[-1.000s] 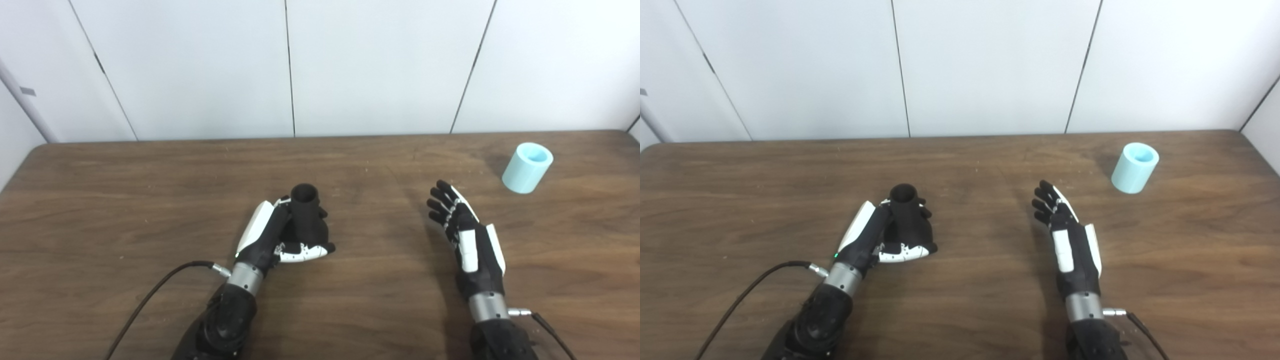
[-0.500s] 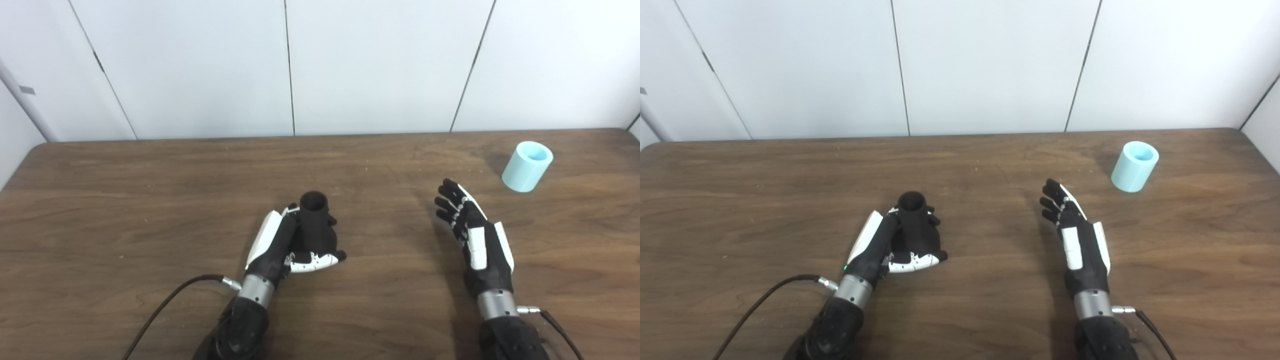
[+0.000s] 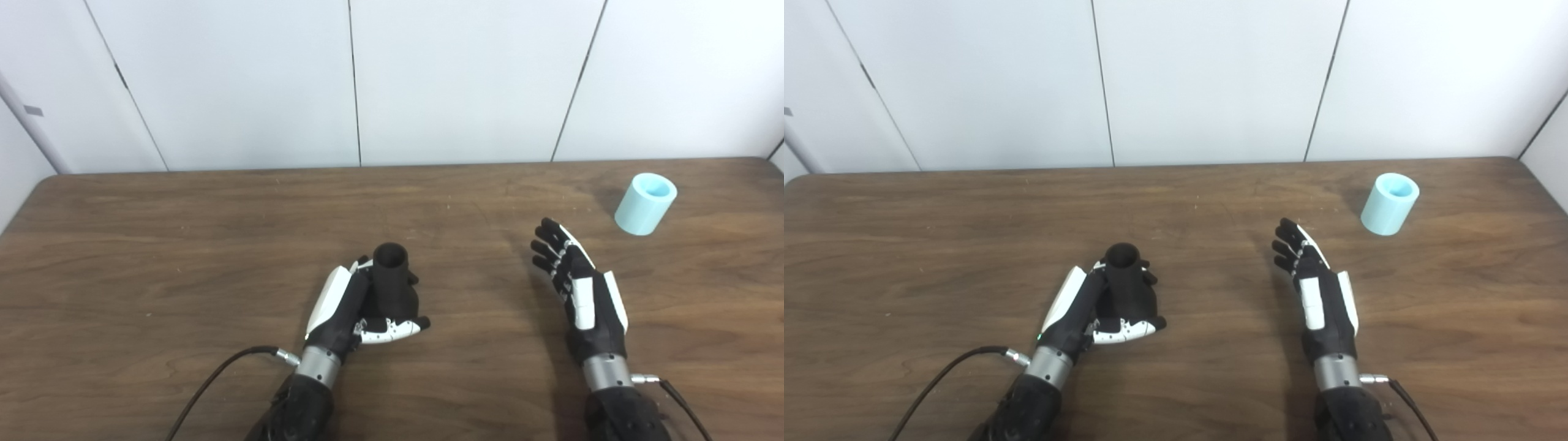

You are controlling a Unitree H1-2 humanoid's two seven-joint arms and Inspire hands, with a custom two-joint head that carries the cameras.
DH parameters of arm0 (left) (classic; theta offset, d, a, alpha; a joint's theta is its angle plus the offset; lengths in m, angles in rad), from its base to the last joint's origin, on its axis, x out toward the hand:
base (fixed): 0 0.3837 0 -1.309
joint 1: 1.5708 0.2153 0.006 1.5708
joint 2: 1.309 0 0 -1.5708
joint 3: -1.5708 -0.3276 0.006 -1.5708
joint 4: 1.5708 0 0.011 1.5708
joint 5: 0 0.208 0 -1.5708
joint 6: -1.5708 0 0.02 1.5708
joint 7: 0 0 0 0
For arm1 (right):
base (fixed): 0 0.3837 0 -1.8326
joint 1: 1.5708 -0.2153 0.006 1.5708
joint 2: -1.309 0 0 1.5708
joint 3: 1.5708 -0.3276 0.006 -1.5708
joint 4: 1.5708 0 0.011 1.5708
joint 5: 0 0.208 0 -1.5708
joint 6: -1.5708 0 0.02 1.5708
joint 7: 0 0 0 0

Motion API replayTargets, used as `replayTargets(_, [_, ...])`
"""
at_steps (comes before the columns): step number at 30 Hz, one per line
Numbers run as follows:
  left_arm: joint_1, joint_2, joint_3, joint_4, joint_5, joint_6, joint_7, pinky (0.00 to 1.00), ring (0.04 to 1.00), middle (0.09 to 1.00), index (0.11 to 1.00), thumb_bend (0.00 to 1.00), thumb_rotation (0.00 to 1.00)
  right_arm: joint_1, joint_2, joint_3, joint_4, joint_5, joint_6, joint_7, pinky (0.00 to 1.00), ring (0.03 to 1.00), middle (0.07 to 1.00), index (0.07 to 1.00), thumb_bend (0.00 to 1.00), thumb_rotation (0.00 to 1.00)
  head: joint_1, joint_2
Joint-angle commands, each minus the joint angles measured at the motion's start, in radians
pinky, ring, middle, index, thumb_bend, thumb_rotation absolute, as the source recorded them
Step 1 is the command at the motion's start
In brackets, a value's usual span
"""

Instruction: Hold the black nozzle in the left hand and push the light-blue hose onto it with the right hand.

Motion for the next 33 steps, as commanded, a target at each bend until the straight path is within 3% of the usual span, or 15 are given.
replayTargets(1, [0.028,0.022,-0.001,0.028,-0.003,-0.023,-0.013,1.00,0.890,0.778,0.488,0.51,0.07,-0.014,0.012,0.010,-0.017,-0.014,-0.050,-0.007,0.85,0.865,0.882,0.877,0.71,1.00,-0.021,-0.018])
replayTargets(12, [0.053,0.039,0.021,0.116,-0.014,-0.143,0.026,1.00,0.888,0.781,0.489,0.51,0.07,0.006,0.045,0.032,0.039,-0.056,-0.101,-0.031,0.84,0.858,0.877,0.883,0.70,1.00,-0.087,-0.121])
replayTargets(17, [0.054,0.045,0.028,0.143,-0.020,-0.179,0.030,1.00,0.887,0.781,0.489,0.51,0.07,0.009,0.052,0.037,0.065,-0.065,-0.128,-0.036,0.85,0.860,0.877,0.883,0.69,1.00,-0.104,-0.142])
replayTargets(18, [0.056,0.048,0.030,0.151,-0.021,-0.192,0.034,1.00,0.887,0.780,0.489,0.51,0.07,0.011,0.057,0.041,0.071,-0.069,-0.136,-0.038,0.85,0.860,0.877,0.883,0.69,1.00,-0.130,-0.170])
replayTargets(21, [0.060,0.052,0.034,0.164,-0.021,-0.215,0.040,1.00,0.885,0.779,0.489,0.51,0.07,0.013,0.064,0.047,0.081,-0.076,-0.148,-0.042,0.85,0.867,0.882,0.883,0.69,1.00,-0.130,-0.170])
replayTargets(26, [0.058,0.064,0.040,0.208,-0.017,-0.258,0.060,1.00,0.885,0.780,0.489,0.51,0.07,0.013,0.069,0.052,0.110,-0.094,-0.176,-0.047,0.86,0.874,0.892,0.885,0.68,1.00,-0.145,-0.205])
replayTargets(33, [0.064,0.057,0.037,0.218,-0.018,-0.269,0.067,1.00,0.885,0.780,0.489,0.51,0.07,0.016,0.061,0.047,0.124,-0.092,-0.193,-0.046,0.86,0.874,0.895,0.888,0.70,1.00,-0.141,-0.216])
